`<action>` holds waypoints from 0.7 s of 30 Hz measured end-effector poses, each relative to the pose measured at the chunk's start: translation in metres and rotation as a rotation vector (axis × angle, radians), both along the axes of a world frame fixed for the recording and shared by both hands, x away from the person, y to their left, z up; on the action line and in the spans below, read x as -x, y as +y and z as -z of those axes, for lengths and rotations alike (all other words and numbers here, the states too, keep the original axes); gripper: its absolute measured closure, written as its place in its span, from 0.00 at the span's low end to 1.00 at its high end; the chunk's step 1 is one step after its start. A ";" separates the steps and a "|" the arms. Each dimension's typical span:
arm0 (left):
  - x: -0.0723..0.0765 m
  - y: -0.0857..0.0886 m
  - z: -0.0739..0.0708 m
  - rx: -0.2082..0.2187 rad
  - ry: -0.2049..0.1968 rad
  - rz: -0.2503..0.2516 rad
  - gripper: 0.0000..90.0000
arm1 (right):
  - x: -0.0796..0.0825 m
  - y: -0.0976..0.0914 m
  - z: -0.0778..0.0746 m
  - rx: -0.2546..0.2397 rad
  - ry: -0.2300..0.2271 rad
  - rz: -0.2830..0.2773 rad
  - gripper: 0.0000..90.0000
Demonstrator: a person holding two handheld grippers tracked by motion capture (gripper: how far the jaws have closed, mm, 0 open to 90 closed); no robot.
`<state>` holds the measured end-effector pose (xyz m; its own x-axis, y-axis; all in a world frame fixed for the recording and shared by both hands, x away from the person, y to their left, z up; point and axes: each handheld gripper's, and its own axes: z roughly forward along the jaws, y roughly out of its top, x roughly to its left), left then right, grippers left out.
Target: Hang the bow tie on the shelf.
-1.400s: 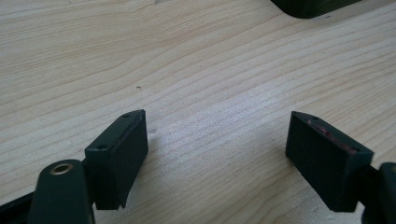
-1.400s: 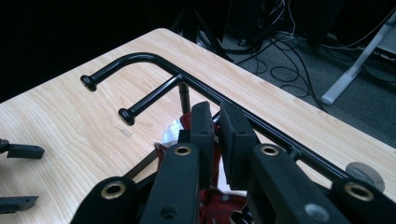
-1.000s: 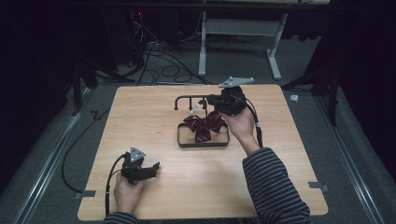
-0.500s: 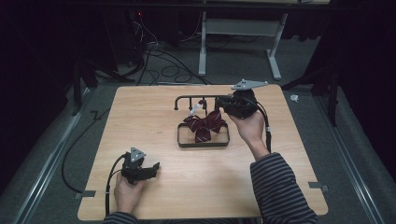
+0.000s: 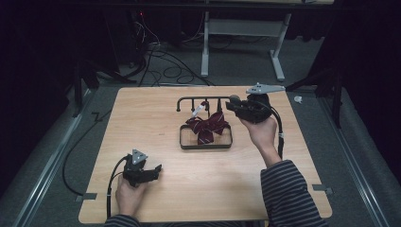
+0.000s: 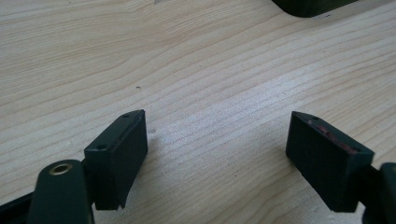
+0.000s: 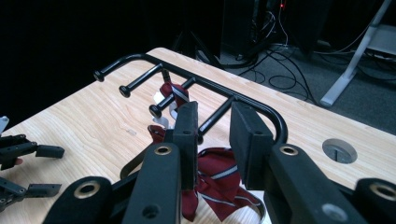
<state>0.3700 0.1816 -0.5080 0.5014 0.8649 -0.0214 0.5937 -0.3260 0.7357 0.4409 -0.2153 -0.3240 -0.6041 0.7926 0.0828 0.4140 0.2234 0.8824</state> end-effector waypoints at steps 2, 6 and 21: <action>0.000 0.000 0.000 0.000 0.000 0.000 0.24 | 0.001 -0.001 0.000 -0.003 0.000 0.000 0.82; 0.000 0.000 0.000 0.000 0.000 0.000 0.24 | 0.005 -0.009 0.001 -0.024 0.000 0.009 0.80; 0.000 0.000 0.000 0.000 0.000 0.000 0.24 | 0.017 -0.027 0.003 -0.031 0.000 0.031 0.79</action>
